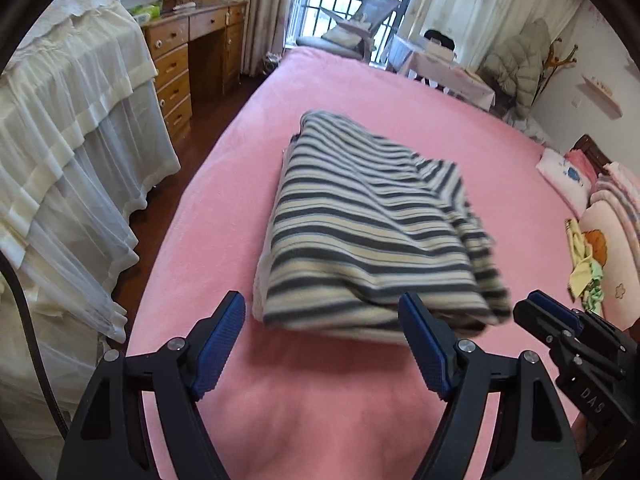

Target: Fold small clothes

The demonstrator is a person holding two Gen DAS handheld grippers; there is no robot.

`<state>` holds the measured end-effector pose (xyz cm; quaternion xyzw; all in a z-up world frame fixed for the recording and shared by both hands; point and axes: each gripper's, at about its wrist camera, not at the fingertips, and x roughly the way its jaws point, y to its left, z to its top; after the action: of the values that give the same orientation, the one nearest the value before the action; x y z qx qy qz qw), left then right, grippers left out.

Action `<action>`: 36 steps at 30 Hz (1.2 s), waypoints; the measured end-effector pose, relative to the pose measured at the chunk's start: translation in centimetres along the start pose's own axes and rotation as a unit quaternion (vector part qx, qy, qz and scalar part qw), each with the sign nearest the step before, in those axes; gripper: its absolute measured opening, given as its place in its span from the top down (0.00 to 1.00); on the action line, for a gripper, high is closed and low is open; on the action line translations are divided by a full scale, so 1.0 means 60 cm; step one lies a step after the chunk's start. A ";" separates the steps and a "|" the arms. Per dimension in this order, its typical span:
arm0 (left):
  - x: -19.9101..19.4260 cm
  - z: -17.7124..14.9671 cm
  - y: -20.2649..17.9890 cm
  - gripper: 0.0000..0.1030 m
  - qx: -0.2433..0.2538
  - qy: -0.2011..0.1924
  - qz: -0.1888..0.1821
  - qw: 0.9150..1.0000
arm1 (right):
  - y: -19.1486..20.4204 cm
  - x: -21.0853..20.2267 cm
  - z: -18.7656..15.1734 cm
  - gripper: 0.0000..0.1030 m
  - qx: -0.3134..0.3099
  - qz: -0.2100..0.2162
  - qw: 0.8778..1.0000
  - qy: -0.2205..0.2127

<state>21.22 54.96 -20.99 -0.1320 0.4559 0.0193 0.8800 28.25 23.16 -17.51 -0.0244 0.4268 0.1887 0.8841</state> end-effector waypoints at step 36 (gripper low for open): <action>-0.583 -0.269 -0.503 0.01 0.023 -0.027 0.050 0.998 | -0.178 -0.662 -0.156 0.46 -0.022 0.013 0.999 -0.029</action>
<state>-7.36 24.82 4.86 -0.0883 0.4382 0.0566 0.8927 2.63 -1.07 5.60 -0.0327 0.3967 0.2106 0.8929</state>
